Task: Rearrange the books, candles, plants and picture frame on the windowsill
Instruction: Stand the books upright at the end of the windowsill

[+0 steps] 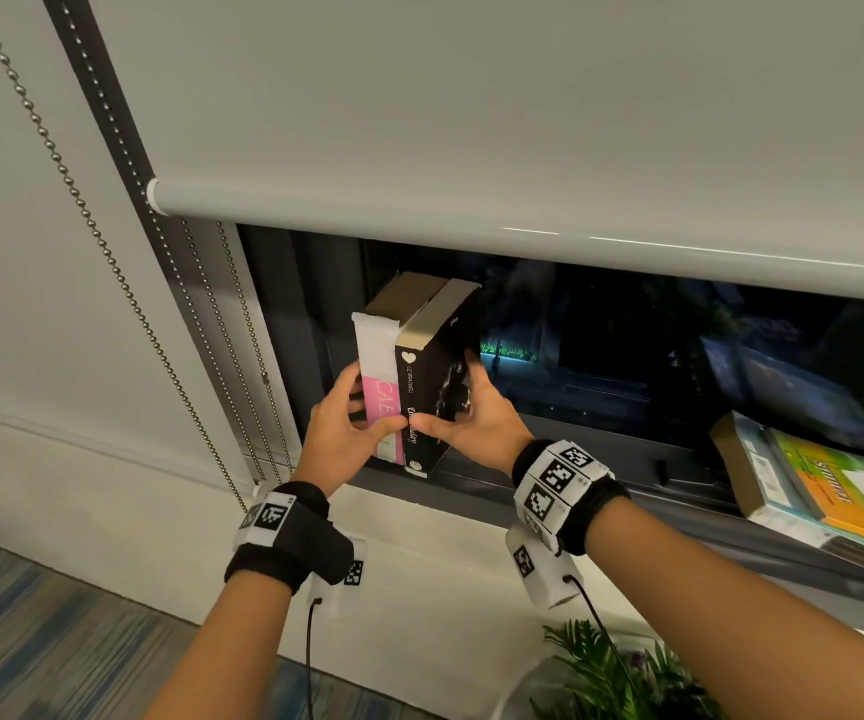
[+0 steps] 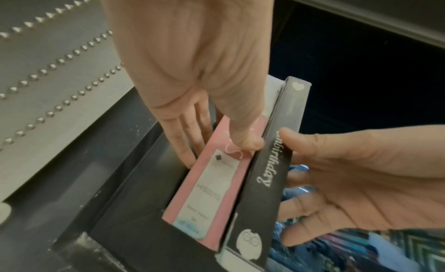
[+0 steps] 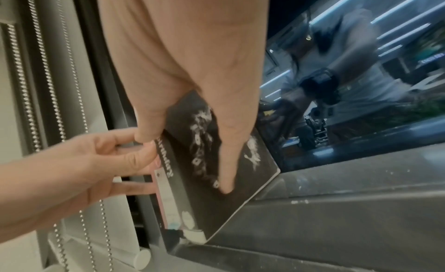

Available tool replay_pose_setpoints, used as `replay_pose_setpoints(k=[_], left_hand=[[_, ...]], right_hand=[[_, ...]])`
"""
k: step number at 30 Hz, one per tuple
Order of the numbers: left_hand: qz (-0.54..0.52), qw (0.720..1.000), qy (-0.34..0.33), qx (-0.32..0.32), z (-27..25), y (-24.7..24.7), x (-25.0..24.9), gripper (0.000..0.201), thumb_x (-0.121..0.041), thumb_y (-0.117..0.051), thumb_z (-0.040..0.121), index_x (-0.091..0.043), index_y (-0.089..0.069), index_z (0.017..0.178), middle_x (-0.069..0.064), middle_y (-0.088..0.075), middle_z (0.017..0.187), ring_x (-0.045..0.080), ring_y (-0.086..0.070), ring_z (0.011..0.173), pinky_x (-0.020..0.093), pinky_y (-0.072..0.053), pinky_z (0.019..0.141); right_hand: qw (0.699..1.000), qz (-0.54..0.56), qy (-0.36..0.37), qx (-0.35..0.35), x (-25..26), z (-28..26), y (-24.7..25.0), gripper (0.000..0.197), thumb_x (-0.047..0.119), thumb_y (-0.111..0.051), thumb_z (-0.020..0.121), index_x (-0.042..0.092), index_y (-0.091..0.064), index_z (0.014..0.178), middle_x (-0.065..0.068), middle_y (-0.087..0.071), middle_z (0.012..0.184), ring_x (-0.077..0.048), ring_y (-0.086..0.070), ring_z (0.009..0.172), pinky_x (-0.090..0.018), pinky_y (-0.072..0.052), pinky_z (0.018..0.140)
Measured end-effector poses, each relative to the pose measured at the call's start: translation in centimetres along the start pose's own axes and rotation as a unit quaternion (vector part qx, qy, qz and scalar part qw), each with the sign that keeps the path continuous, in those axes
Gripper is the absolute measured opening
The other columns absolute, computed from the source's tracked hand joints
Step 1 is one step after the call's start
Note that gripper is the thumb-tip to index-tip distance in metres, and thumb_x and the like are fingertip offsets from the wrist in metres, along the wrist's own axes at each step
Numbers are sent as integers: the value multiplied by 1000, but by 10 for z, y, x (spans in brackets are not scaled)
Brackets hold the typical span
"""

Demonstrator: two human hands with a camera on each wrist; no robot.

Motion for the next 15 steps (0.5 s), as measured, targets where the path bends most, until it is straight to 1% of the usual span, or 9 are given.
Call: replay_pose_setpoints(k=[2, 4, 5, 6, 7, 8, 11, 13, 15], left_hand=[[16, 1000, -2, -3, -2, -1, 0, 62, -18, -74, 81, -17, -45, 135, -5, -59, 119, 13, -57, 107, 38, -53, 92], [24, 1000, -8, -16, -2, -1, 0, 52, -17, -73, 82, -18, -49, 128, -4, -62, 117, 12, -60, 103, 35, -53, 89], [24, 999, -8, -23, -1, 0, 2, 49, -16, -72, 82, -18, -50, 125, -4, -63, 116, 10, -62, 101, 35, -53, 89], [25, 999, -8, -29, 0, 0, 3, 45, -14, -72, 82, -18, -51, 122, -5, -64, 114, 9, -62, 100, 35, -53, 89], [28, 999, -8, -35, 2, 1, 4, 42, -13, -71, 83, -18, -52, 120, -5, -64, 113, 9, -63, 98, 36, -53, 89], [36, 999, -7, -40, 4, 1, 4, 40, -11, -70, 84, -18, -52, 119, -5, -65, 112, 9, -63, 97, 37, -54, 89], [62, 997, -5, -55, 9, -1, 1, 37, -9, -69, 84, -15, -52, 116, 1, -67, 112, 11, -64, 98, 38, -55, 88], [72, 994, -1, -80, 8, 1, 0, 36, -8, -71, 82, -15, -54, 113, 1, -67, 109, 10, -64, 96, 40, -56, 87], [74, 992, 2, -105, 5, 5, -1, 39, -10, -75, 79, -16, -55, 112, 0, -67, 105, 10, -65, 92, 41, -57, 84]], right_hand=[[999, 12, -12, 31, -5, 4, -9, 116, 47, -80, 62, 43, -2, 147, 4, -51, 138, -18, -51, 126, -46, -48, 101], [999, -3, -15, 51, -7, 4, -11, 114, 34, -78, 72, 47, 8, 146, 4, -49, 139, -20, -52, 125, -51, -51, 95], [998, -6, -15, 58, -8, 3, -11, 111, 26, -75, 78, 48, 9, 146, 5, -48, 139, -21, -53, 123, -51, -54, 89], [997, -12, -16, 68, -10, 2, -10, 108, 21, -72, 81, 49, 11, 145, 5, -48, 139, -22, -54, 120, -48, -57, 82], [997, -28, -16, 75, -11, 2, -9, 107, 19, -70, 84, 48, 13, 145, 5, -48, 139, -23, -56, 118, -44, -59, 78], [996, -50, -14, 77, -10, 2, -9, 106, 19, -68, 86, 46, 16, 145, 4, -48, 139, -25, -57, 118, -44, -59, 79], [994, -80, -15, 67, -9, 5, -11, 106, 21, -64, 88, 42, 23, 144, -2, -45, 144, -28, -53, 124, -51, -52, 93], [995, -81, -22, 60, -10, 6, -15, 103, 23, -64, 88, 39, 20, 146, -3, -44, 145, -28, -51, 126, -51, -50, 96], [995, -88, -23, 38, -13, 7, -17, 102, 28, -68, 86, 37, 12, 149, -3, -46, 143, -27, -49, 128, -48, -47, 100]])
Point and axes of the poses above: each hand's wrist, its own z-axis towards the middle knuckle, its own y-axis out of the back of the hand, x = y × z, the point moved 5 cm from there along z, towards the middle knuckle
